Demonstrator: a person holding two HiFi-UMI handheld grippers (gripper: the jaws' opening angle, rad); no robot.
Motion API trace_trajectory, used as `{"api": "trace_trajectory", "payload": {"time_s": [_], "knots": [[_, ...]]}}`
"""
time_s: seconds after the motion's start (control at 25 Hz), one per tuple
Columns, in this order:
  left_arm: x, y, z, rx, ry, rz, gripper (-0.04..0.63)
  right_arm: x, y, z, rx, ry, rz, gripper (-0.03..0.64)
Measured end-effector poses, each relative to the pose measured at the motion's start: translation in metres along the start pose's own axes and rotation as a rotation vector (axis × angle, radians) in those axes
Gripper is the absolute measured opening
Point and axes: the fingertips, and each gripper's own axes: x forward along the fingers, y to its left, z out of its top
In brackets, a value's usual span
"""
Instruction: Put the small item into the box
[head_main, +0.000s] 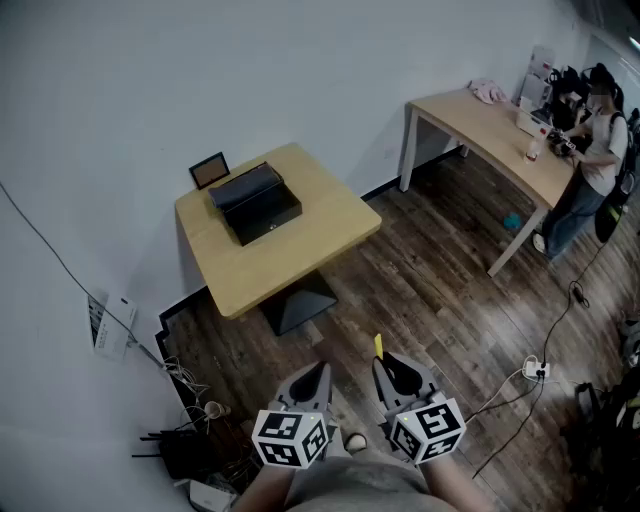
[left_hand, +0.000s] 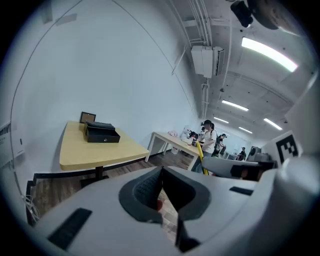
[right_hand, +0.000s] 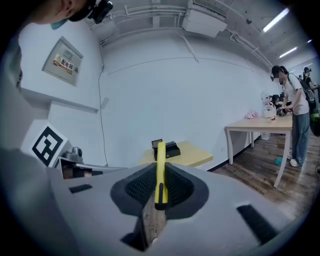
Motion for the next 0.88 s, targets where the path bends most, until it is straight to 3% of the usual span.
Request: {"api": "trace_trajectory", "payload": {"time_s": [0.4, 0.88], "knots": [[-0.034, -0.039, -0.008, -0.002, -0.047, -0.006, 0.004, -0.043, 0.019, -0.006, -0.019, -0.021, 0.036, 0.043], [-0.035, -0.016, -0.003, -0.014, -0.043, 0.045, 0.003, -0.020, 0.025, 0.006, 0.016, -0.040, 0.105, 0.043]]}}
